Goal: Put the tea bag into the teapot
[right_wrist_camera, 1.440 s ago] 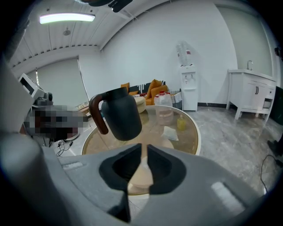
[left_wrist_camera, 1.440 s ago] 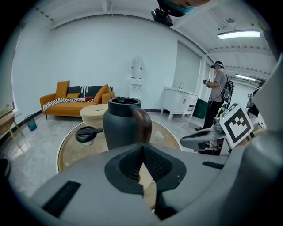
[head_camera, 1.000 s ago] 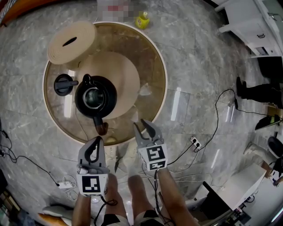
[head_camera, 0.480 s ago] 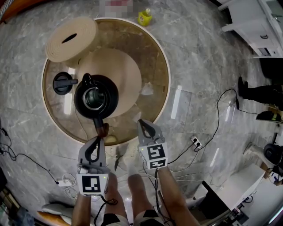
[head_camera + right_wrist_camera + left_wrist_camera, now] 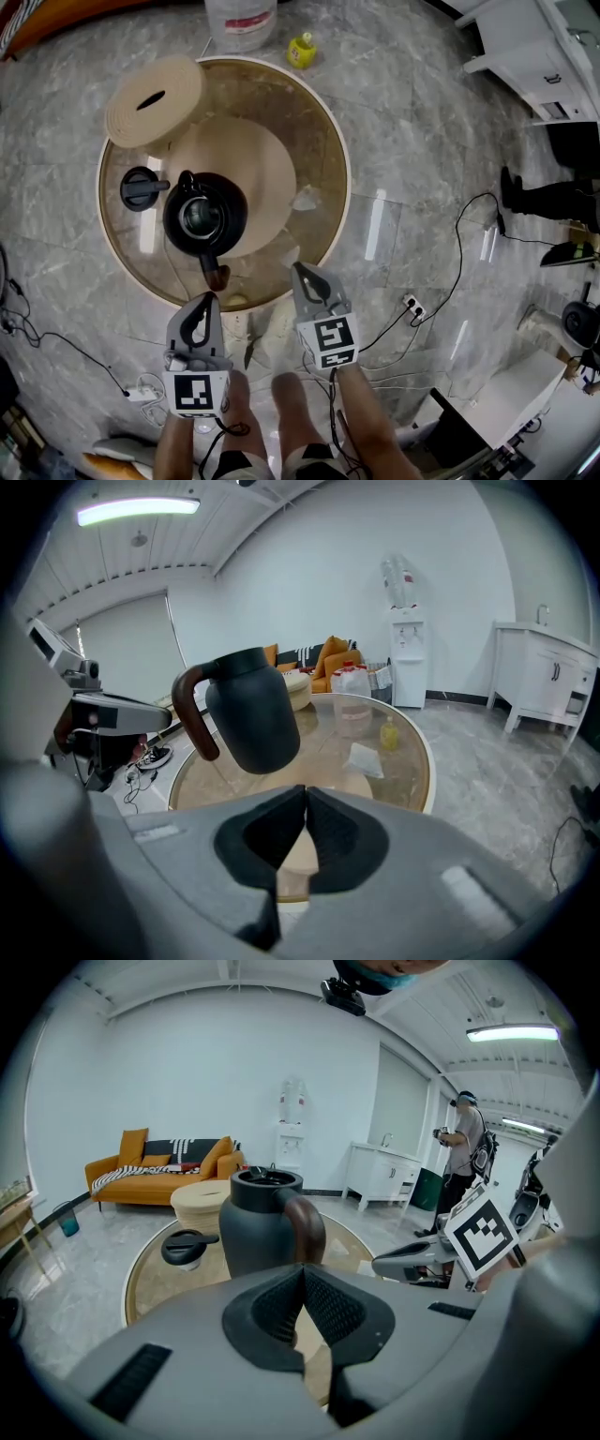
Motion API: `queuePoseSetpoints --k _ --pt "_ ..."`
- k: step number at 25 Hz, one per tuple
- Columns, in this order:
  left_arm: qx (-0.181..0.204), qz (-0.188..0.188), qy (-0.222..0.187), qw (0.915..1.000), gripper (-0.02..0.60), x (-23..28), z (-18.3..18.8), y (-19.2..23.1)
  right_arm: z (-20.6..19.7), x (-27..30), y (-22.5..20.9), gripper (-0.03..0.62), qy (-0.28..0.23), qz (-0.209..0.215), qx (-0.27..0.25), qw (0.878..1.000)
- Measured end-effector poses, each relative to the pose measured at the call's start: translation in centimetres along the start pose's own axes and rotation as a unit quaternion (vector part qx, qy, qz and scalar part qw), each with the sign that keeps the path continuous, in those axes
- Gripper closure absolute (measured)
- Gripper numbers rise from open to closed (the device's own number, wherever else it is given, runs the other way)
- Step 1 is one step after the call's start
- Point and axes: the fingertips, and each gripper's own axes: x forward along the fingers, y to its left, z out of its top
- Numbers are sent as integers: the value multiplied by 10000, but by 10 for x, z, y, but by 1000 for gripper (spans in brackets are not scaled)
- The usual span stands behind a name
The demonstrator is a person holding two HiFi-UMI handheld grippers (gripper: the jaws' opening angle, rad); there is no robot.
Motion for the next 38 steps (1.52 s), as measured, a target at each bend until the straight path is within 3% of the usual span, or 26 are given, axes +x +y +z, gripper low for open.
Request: queuePoseSetpoints --k 10,20,23,26,30,38 --pt "212 -1 -330 9992 566 -30 70 -6 65 -50 9 591 -300 54 -152 9994" --pt "285 183 -688 9971 566 -64 137 13 169 -84 46 591 -912 328 -416 9944" --pt "528 254 -867 9945 566 -71 155 24 198 -85 58 591 -1017 467 -548 9922" --pt "233 382 -873 9952 566 -77 172 33 221 -83 69 591 -1101 608 -659 9899" --pt "444 459 -966 9933 566 -85 180 50 239 -73 89 591 -1138 774 -767 9875" --pt "281 655 -966 9928 566 -89 173 83 245 -34 116 591 -1035 991 -833 9862"
